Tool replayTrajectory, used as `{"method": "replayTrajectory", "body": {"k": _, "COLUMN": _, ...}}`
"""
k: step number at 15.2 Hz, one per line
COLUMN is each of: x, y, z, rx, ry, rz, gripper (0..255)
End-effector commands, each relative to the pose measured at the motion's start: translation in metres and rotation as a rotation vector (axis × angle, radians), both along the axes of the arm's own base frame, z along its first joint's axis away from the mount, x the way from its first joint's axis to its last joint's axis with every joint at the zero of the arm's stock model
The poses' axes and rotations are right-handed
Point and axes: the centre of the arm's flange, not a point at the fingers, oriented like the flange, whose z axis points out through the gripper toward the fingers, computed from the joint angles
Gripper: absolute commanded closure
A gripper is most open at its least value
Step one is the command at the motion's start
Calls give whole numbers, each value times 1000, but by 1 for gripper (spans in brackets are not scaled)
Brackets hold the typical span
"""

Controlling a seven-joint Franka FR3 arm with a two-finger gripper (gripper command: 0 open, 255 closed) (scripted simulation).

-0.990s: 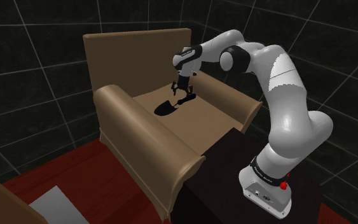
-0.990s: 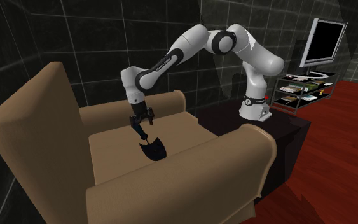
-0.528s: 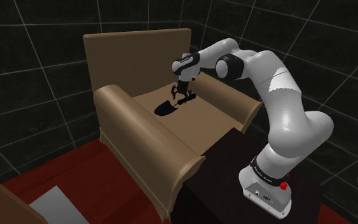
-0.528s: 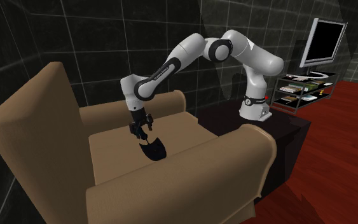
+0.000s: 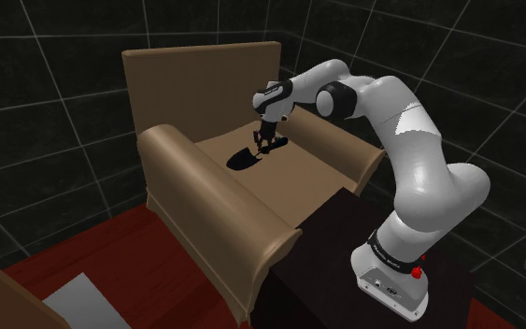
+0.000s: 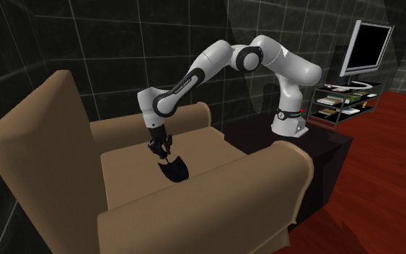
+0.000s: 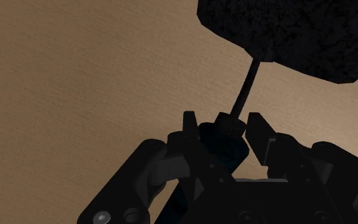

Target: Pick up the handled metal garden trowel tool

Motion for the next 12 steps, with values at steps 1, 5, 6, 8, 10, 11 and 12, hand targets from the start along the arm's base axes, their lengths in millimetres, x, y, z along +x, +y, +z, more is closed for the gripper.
{"method": "replayTrajectory", "body": {"k": 1, "x": 0, "y": 0, "z": 0, "rx": 0, "ry": 0, "rz": 0, "gripper": 255}}
{"method": "replayTrajectory", "body": {"k": 5, "x": 0, "y": 0, "z": 0, "rx": 0, "ry": 0, "rz": 0, "gripper": 255}}
{"method": "replayTrajectory", "body": {"k": 6, "x": 0, "y": 0, "z": 5, "rx": 0, "ry": 0, "rz": 0, "gripper": 255}}
{"method": "replayTrajectory", "body": {"k": 8, "x": 0, "y": 0, "z": 15, "rx": 0, "ry": 0, "rz": 0, "gripper": 255}}
{"method": "replayTrajectory", "body": {"k": 10, "x": 0, "y": 0, "z": 26, "rx": 0, "ry": 0, "rz": 0, "gripper": 255}}
{"method": "replayTrajectory", "body": {"k": 11, "x": 0, "y": 0, "z": 31, "rx": 0, "ry": 0, "rz": 0, "gripper": 255}}
{"method": "replayTrajectory", "body": {"k": 12, "x": 0, "y": 0, "z": 37, "rx": 0, "ry": 0, "rz": 0, "gripper": 255}}
